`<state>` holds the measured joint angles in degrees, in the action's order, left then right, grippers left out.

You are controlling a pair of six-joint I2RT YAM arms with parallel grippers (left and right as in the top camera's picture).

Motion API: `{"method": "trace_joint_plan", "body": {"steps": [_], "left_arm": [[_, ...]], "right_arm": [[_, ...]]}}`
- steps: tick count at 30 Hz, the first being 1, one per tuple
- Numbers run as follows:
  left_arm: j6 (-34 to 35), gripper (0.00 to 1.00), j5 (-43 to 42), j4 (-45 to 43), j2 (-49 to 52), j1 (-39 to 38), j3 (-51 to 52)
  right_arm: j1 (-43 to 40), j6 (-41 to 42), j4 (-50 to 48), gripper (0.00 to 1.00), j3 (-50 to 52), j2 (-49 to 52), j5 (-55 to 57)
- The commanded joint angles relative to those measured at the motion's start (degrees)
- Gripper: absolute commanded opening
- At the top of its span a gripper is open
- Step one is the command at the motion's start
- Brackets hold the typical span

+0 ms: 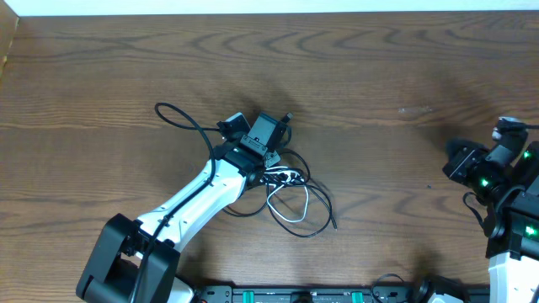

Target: Untangle cables

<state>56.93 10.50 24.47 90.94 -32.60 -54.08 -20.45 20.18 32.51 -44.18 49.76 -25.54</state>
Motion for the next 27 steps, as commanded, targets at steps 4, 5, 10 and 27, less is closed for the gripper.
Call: {"method": "trace_joint_plan", "body": {"steps": [4,5,10,27], "left_arm": [[-0.72,0.08,1.57,0.37,-1.14,0.44,-0.26],[-0.7,0.08,1.55,0.35,-1.14,0.44,-0.26],[11.67,0.08,-4.07,-0.39,-1.14,0.46,-0.26],[27.15,0.08,-26.56,-25.11,-1.27,0.39,-1.2]], "right_arm": [[-0.35,11.89,0.33,0.1,-0.55,0.0,8.59],[-0.35,11.98,0.72,0.1,-0.55,0.04,8.48],[-0.35,11.93,8.04,0.22,-0.55,0.09,6.95],[10.34,-8.7,16.22,0.62,-0.24,0.42,-27.17]]}}
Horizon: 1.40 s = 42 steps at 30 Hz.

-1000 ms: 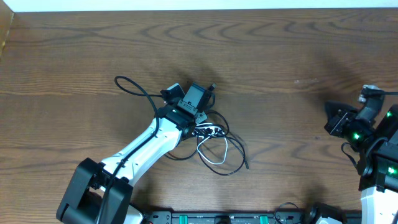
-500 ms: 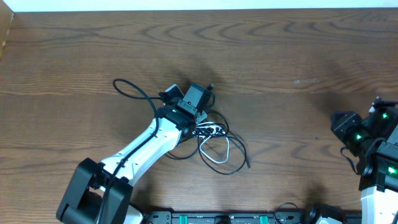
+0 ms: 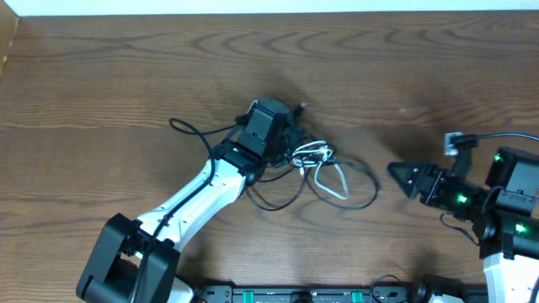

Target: Untangle cables

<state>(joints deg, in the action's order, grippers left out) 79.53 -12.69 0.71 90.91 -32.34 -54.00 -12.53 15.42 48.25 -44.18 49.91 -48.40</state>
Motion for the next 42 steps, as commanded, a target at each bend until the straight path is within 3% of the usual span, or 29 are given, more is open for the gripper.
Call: {"method": "trace_joint_plan", "body": {"steps": [1,5,7,10,14,18,23,29,30,33,42], "left_arm": [[6.29,0.08,-3.39,-1.46,-1.25,0.13,-1.29],[8.57,0.08,-5.22,-2.62,-1.25,0.13,-1.29],[5.14,0.08,-7.17,-5.29,-1.25,0.13,-1.29],[-6.38,0.08,-10.84,-11.1,-1.25,0.13,-1.29],[-26.93,0.08,-13.31,-12.83,-1.25,-0.42,-1.29],[-40.3,0.07,-13.0,-12.83,-1.22,-1.01,-1.29],[-41.29,0.08,-7.26,-12.85,-1.22,-1.14,-1.27],[-38.34,0.08,5.05,-13.57,-1.22,-5.86,-1.27],[-38.36,0.08,12.0,-13.7,-1.22,-8.7,-1.27],[-38.42,0.08,15.41,-13.68,-1.22,-10.45,-1.27],[-37.62,0.08,15.3,-13.75,-1.25,-10.67,-1.27]], "right_arm": [[3.72,-3.93,0.46,0.63,-0.11,0.35,-4.66],[8.68,-3.89,-1.16,0.63,1.11,0.35,-4.72],[11.06,-3.82,-3.8,0.63,2.36,0.37,-4.72],[13.38,-0.63,-7.82,0.62,3.58,0.39,-4.7],[14.29,9.9,-11.06,0.48,3.67,1.05,-4.83],[14.36,20.02,-11.91,0.37,3.67,1.18,-6.21],[14.36,37.05,-11.87,0.43,3.69,1.79,-5.9],[16.92,54.73,-11.85,0.34,3.69,3.8,0.57],[18.82,60.28,-12.44,0.33,3.69,5.01,3.45],[20.35,63.21,-15.58,0.33,3.69,6.73,5.99],[20.52,68.46,-22.43,0.34,3.69,14.84,11.23]]}}
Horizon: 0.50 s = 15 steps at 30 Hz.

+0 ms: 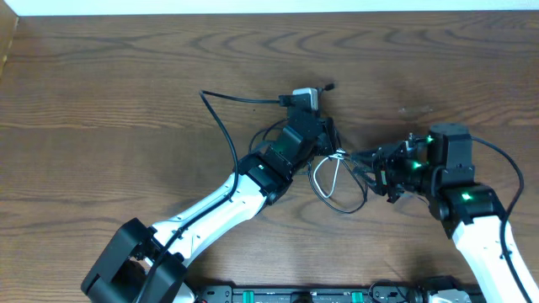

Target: Untangle cables

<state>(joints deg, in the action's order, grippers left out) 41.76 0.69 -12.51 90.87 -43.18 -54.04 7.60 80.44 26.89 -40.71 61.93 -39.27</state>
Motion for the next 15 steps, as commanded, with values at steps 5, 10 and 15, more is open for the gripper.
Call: {"method": "trace_joint_plan", "body": {"steps": [5,10,15], "left_arm": [[0.28,0.08,1.95,-0.46,-1.2,0.17,-1.22],[-1.25,0.08,1.95,0.2,-1.18,0.17,-1.22],[-1.22,0.08,1.95,0.15,-1.18,0.17,-1.22]], "right_arm": [[1.53,5.09,-8.9,0.28,0.22,9.07,-4.39],[2.25,6.32,-11.58,0.25,0.22,10.49,-7.89],[2.27,6.34,-12.98,0.25,0.22,10.51,-7.8]]}}
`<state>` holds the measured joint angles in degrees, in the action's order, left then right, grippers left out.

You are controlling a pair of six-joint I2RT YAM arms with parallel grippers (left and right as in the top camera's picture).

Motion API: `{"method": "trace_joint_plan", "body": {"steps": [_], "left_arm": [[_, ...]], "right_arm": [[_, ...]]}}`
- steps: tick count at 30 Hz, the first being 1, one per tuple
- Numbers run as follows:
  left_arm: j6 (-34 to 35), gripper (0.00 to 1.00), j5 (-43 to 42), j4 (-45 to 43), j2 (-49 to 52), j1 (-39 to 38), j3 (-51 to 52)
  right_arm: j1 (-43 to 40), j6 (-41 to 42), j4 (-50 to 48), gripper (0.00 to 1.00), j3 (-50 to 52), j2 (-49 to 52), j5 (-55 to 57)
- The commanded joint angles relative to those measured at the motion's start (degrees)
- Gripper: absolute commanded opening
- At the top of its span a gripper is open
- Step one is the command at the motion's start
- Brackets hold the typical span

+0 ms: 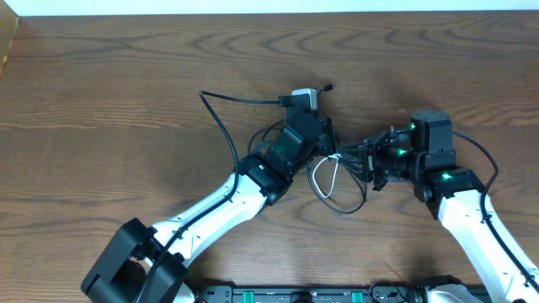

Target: Untangle cables

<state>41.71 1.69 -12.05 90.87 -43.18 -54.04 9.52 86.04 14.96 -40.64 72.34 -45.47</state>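
The tangle is a white cable loop [325,177] and a black cable [347,202] knotted together at mid-table. One black strand [226,126] runs off to the upper left and ends in a plug [330,86]. My left gripper [327,145] is over the knot's left side and appears shut on the cables, though its wrist covers the jaws. From the right, my right gripper [355,156] reaches into the knot. Its fingertips are among the strands, and how the jaws stand is not clear.
The wooden table [101,67] stretches wide around the tangle. A pale strip [253,7] marks its far edge, and a black rail [295,295] runs along the near edge.
My right gripper has shifted a little up and to the left, further into the knot. The left arm and the cable loops have hardly moved.
First my left gripper sat on the tangle left of centre while the right arm was at the far right edge. Then the tangle lay further right with the left gripper, and the right arm was closer. Now both grippers meet at the knot.
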Motion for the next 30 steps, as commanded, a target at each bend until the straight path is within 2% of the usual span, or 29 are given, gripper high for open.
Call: {"method": "trace_joint_plan", "body": {"steps": [1,7,10,15,17,21,22,30], "left_arm": [[-1.18,0.08,0.92,-0.31,-1.18,0.17,-1.22],[-1.16,0.08,0.92,-0.31,-1.18,0.17,-1.22],[-1.16,0.08,0.92,-0.31,-1.18,0.17,-1.22],[-1.14,0.08,0.9,-0.31,-1.18,0.17,-1.22],[-1.16,0.08,0.76,-0.24,-1.18,0.13,-1.22],[-1.16,0.07,0.68,-0.22,-1.18,0.07,-1.22],[-1.16,0.08,0.7,-0.24,-1.18,0.07,-1.22],[-1.16,0.07,0.7,-0.24,-1.18,0.09,-1.22]], "right_arm": [[0.35,0.74,-1.57,0.26,0.15,0.11,-1.6],[0.35,0.46,-4.0,0.15,0.15,0.11,-0.74],[0.35,-0.15,-3.63,0.2,0.15,0.11,-0.66],[1.62,-0.11,-3.72,0.2,0.15,0.44,2.14],[2.49,0.31,-5.31,0.11,0.15,1.07,3.45],[2.49,0.26,-5.81,0.05,0.15,1.95,4.85],[2.47,0.24,-5.79,0.01,0.15,2.38,5.05],[2.47,-1.11,-5.79,0.01,0.15,2.91,6.14]]}}
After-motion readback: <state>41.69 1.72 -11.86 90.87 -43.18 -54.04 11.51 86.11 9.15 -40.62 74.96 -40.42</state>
